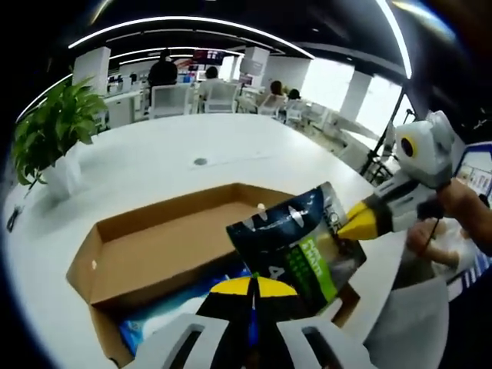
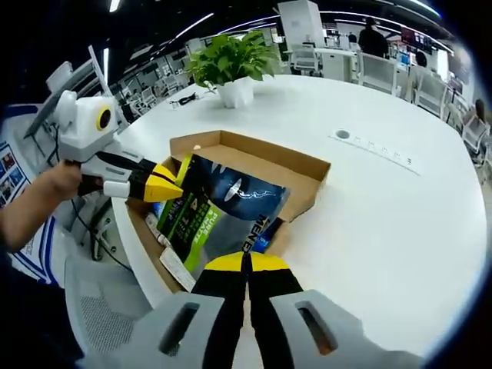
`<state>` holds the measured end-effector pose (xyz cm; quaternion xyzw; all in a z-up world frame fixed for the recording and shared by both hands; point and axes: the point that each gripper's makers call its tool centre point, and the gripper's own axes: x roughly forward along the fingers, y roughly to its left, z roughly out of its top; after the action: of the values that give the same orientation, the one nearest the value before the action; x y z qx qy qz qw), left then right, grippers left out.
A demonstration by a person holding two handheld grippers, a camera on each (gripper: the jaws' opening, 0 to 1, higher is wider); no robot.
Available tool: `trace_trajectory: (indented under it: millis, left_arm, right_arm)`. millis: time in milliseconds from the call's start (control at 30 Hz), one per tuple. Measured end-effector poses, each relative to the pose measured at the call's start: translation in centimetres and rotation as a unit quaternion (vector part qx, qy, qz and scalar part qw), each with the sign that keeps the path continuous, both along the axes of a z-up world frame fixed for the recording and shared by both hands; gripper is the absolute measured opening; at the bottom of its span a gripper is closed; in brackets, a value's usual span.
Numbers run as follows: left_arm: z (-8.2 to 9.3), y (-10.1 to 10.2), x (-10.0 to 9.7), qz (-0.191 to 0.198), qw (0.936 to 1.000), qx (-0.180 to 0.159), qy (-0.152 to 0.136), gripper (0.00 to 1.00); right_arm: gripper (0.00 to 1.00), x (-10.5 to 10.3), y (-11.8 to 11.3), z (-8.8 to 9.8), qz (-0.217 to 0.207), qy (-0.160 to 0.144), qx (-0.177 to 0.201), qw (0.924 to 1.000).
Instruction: Operate the shoe box by opening the lid, removing the specified soft item, and placing it in the target area until the item is outside and the box remains undamaged.
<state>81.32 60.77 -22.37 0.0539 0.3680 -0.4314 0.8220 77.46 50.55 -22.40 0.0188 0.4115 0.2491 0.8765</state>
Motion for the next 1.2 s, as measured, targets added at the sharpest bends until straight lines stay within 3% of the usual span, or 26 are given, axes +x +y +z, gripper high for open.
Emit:
trace_trajectory:
  millis: [1200]
  left_arm:
    - [-0.8, -10.7, -2.1, -0.070, 0.9974, 0.003, 0.017, 0.00]
  right_arm:
    - [0.00, -2.0, -10.8, -0.9, -0.071, 0.027, -0.019, 0.9969]
